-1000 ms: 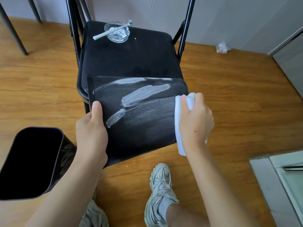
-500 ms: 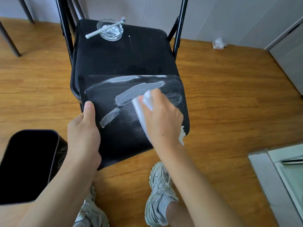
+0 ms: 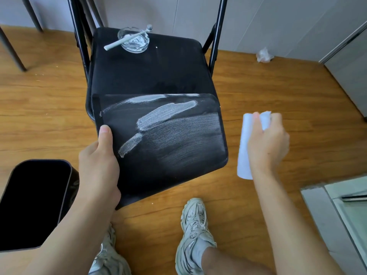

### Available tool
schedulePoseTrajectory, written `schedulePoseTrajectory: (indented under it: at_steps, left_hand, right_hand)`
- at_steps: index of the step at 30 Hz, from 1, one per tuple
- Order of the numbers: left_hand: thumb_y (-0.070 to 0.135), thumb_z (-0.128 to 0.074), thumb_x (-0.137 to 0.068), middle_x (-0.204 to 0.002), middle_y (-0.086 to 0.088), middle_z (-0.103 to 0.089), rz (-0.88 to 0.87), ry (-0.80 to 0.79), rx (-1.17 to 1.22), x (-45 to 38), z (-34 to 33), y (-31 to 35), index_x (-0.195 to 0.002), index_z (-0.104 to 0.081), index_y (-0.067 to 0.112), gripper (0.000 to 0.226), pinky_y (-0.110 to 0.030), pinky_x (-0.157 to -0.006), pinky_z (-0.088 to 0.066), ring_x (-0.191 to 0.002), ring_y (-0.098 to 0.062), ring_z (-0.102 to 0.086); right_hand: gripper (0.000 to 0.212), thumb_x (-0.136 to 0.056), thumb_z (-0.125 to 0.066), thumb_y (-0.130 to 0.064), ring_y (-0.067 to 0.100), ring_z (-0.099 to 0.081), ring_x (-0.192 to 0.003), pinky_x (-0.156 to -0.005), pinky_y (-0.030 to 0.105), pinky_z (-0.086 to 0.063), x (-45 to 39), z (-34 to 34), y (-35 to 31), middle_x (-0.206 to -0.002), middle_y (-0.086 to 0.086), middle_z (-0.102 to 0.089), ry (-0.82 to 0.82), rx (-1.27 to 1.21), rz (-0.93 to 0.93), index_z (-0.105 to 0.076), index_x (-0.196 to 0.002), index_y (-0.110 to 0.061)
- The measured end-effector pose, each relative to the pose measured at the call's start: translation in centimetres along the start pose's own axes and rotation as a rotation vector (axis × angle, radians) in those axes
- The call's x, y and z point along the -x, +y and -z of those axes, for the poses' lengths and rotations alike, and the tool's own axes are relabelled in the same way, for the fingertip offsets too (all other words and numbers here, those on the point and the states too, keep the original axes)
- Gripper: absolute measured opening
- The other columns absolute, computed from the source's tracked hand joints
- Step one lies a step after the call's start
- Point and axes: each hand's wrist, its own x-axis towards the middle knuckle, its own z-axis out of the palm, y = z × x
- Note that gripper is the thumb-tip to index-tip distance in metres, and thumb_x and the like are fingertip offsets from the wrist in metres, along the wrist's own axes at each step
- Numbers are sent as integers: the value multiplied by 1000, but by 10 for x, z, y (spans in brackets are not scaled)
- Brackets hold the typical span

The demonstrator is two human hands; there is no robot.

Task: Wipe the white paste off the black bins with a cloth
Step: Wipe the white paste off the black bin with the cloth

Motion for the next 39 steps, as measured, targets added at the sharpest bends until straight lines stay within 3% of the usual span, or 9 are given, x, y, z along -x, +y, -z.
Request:
schedulePoseTrajectory:
  at_steps: [3,6,9,14,20,24,32,35,39]
  left_hand:
    - [57,-44,-97,-73,-1,-38,5,-8,25,-1,-1,1,-84,-50,13,46,-31,-59,-31,-70,-20,-38]
    - [57,-46,-97,-87,-3,-49,-3,-6,60,-3,-2,0,-84,-50,20,39,-34,-71,-41,-80,-18,-47]
    - [56,-46,-97,-83,-2,-48,-6,-4,63,-2,-1,-1,-86,-51,19,39,-32,-69,-39,-78,-18,-46]
    - [54,-46,-98,-76,3,-53,-2,-9,68,-1,-1,2,-80,-54,16,43,-29,-67,-42,-71,-13,-50]
    - [56,-47,-96,-89,0,-52,23,-40,98,-7,0,-2,-91,-54,23,35,-37,-76,-42,-81,-18,-49]
    - [56,-48,-96,-90,1,-50,27,-47,120,-7,1,-1,-91,-54,23,34,-36,-76,-41,-81,-18,-48]
    - [54,-48,-97,-88,-4,-54,45,-56,119,-4,-1,1,-85,-58,18,39,-44,-89,-50,-82,-20,-52]
    - [55,-47,-97,-88,-3,-53,39,-60,111,-6,-1,1,-88,-57,19,38,-40,-82,-48,-82,-20,-51]
    - [55,-47,-96,-88,-1,-52,30,-54,115,-8,-1,-1,-90,-56,22,35,-37,-76,-42,-80,-19,-50]
  right_hand:
    - [28,-95,-50,-41,23,-44,-72,-62,28,-27,-2,20,-14,-74,-2,-51,26,-150,46,-53,-93,-13]
    - [21,-92,-51,-41,20,-42,-68,-61,29,-27,23,20,-39,-63,-13,-44,-135,-166,73,-47,-85,-21]
    - [26,-87,-50,-44,18,-46,-62,-55,33,-30,53,4,-62,-62,-8,-50,-237,-155,172,-47,-79,-19]
    - [25,-92,-50,-43,9,-42,-53,-48,21,-27,72,-11,-66,-62,-10,-49,-252,-164,461,-45,-78,-22]
    - [24,-93,-51,-40,19,-43,-74,-63,27,-27,21,-1,-37,-82,-4,-54,-146,-165,56,-56,-101,-18]
    - [20,-92,-50,-34,16,-48,-81,-55,21,-31,-1,18,-34,-91,-7,-52,-133,-264,-143,-53,-105,-19]
    - [45,-84,-55,-18,10,-44,-96,-79,33,-41,29,25,-80,-110,-10,-50,-458,-169,117,-43,-126,-27]
    - [49,-88,-63,-17,9,-45,-101,-78,27,-40,31,27,-82,-127,-2,-50,-325,-87,289,-43,-132,-23]
    - [45,-88,-65,-23,26,-57,-101,-70,31,-43,35,23,-82,-119,9,-57,-90,32,428,-49,-130,-13]
